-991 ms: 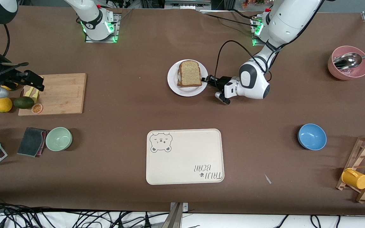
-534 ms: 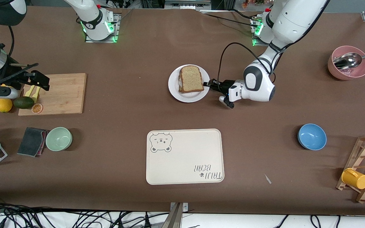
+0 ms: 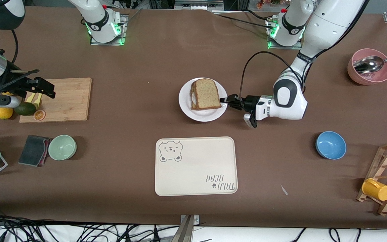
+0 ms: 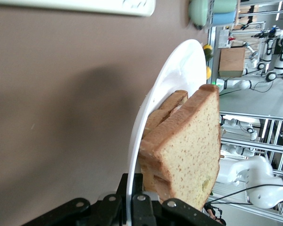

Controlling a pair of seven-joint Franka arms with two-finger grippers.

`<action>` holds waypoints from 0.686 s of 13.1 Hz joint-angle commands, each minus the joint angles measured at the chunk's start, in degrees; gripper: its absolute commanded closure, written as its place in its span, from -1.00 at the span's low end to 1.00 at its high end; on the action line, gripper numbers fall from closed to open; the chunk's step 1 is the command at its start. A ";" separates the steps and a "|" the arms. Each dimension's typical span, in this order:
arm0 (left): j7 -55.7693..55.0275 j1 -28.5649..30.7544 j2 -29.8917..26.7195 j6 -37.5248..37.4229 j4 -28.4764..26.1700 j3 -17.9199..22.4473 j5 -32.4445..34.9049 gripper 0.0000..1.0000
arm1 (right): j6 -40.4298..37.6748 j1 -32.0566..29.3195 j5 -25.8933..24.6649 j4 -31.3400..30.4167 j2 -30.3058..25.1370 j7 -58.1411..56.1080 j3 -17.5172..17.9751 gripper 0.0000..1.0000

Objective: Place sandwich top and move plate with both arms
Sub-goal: 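Slide the plate with the left gripper onto the bear tray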

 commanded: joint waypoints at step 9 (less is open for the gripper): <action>-20.60 -0.29 12.00 -2.14 26.21 0.99 8.02 1.00 | -3.46 0.46 0.43 1.76 0.55 3.74 0.37 -1.00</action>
